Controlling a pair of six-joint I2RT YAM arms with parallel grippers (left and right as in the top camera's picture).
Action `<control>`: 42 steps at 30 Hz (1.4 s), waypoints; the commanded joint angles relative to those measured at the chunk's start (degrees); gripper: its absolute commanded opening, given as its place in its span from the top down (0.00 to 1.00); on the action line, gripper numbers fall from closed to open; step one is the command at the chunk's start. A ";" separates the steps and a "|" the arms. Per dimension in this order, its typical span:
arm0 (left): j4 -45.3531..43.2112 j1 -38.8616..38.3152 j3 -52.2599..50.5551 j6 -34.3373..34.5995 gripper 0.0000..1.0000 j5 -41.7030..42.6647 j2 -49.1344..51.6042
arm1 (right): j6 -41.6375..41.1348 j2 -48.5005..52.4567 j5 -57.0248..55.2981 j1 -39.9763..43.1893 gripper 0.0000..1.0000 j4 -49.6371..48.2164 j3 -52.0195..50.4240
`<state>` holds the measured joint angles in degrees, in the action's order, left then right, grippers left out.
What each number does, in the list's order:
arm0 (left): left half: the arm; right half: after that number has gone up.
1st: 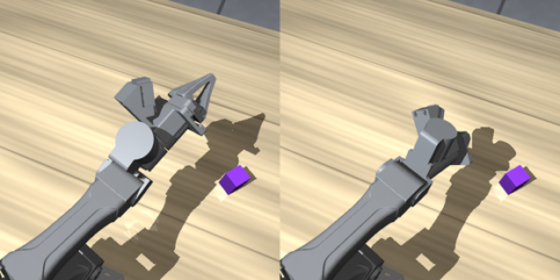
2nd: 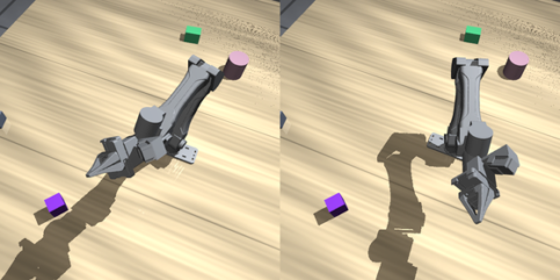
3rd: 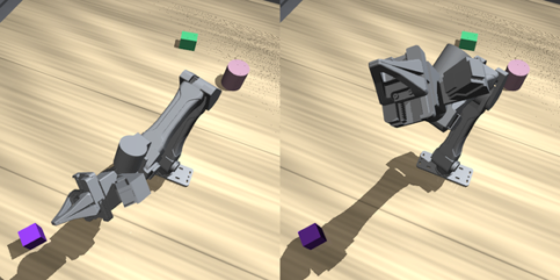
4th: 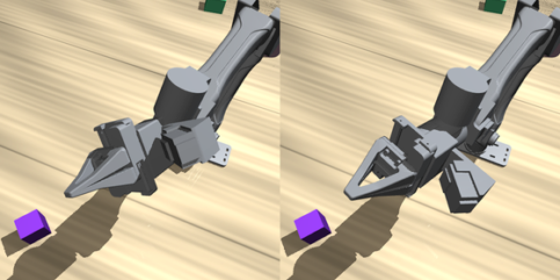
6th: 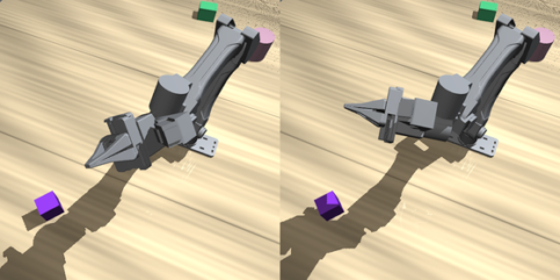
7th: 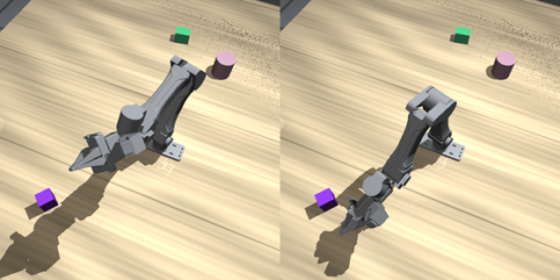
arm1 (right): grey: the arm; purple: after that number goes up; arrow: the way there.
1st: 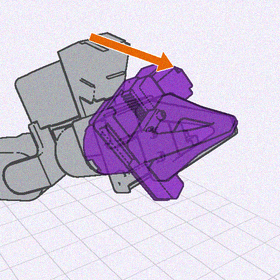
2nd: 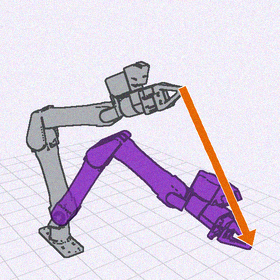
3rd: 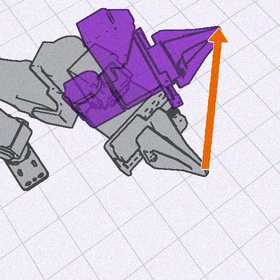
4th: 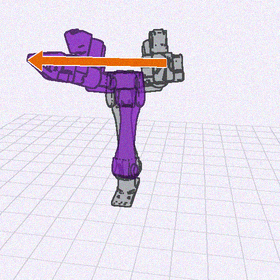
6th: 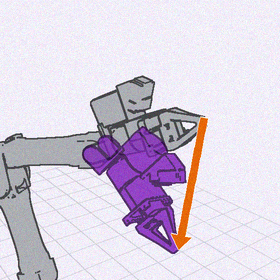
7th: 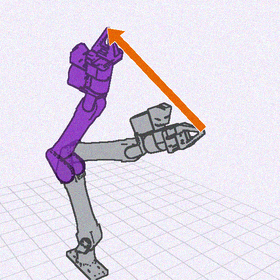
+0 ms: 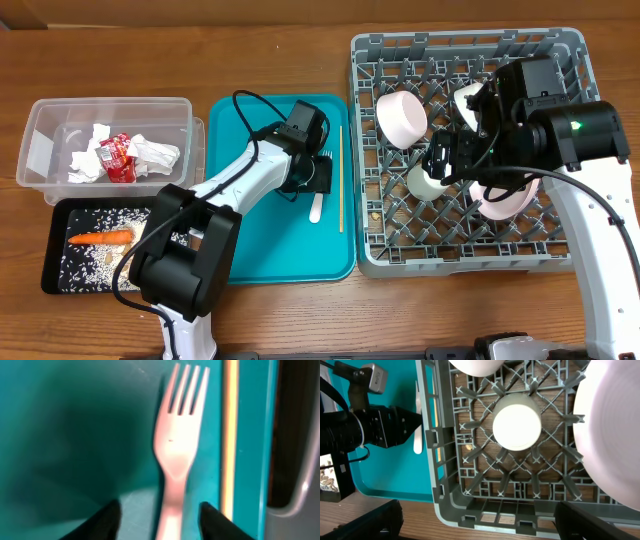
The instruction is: Sort waste into correct bins and load items into the dishwasher
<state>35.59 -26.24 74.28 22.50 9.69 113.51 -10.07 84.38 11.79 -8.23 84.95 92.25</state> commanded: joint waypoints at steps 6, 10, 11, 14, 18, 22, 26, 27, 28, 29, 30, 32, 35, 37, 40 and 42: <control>-1.11 -1.27 -0.74 3.91 0.52 -5.79 3.06 | 0.02 -0.24 0.31 0.26 0.00 -0.24 1.46; -1.62 -1.55 -0.74 3.89 0.56 -5.81 3.37 | 0.02 -0.24 0.31 0.26 0.00 -0.24 1.46; -1.60 -1.55 -0.74 3.89 0.60 -5.81 3.37 | 0.02 -0.24 0.31 0.26 0.00 -0.24 1.46; -1.60 -1.55 -0.74 3.89 0.72 -5.79 3.37 | 0.02 -0.24 0.31 0.26 0.00 -0.26 1.46; -1.57 -1.55 -0.74 3.91 0.73 -5.53 3.37 | 0.02 -0.24 0.31 0.26 0.00 -0.26 1.46; -1.36 -1.55 -0.74 3.89 0.72 -3.63 3.37 | 0.02 -0.24 0.31 0.26 0.00 -0.24 1.46; -0.66 -1.55 -0.74 3.89 0.74 -3.67 3.37 | 0.02 -0.24 0.31 0.26 0.00 -0.24 1.46; -0.68 -1.55 -0.74 3.89 0.75 -3.67 3.37 | 0.02 -0.24 0.31 0.26 0.00 -0.26 1.46; -0.68 -1.55 -0.74 3.89 0.75 -3.67 3.37 | 0.00 -0.24 0.31 0.26 0.00 -0.24 1.46; -0.68 -1.55 -0.74 3.89 0.76 -3.67 3.37 | 0.02 -0.24 0.31 0.26 0.00 -0.26 1.46; -0.68 -1.55 -0.74 3.89 0.76 -3.69 3.37 | 0.02 -0.24 0.31 0.26 0.00 -0.24 1.46; -0.57 -1.55 -0.74 3.89 0.78 -3.69 3.37 | 0.00 -0.24 0.31 0.26 0.00 -0.24 1.46; -0.15 -1.55 -0.74 3.89 0.79 -3.69 3.37 | 0.02 -0.24 0.31 0.26 0.00 -0.26 1.46; 0.02 -1.55 -0.74 3.89 0.79 -3.69 3.37 | 0.02 -0.24 0.31 0.26 0.00 -0.26 1.46; 0.15 -1.55 -0.74 3.89 0.83 -3.69 3.37 | 0.02 -0.24 0.31 0.26 0.00 -0.24 1.46; 0.20 -1.55 -0.74 3.89 0.89 -3.69 3.37 | 0.02 -0.24 0.31 0.26 0.00 -0.24 1.46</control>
<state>35.03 -27.40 74.30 25.82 5.39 114.26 -10.09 84.38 11.81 -8.23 84.95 92.25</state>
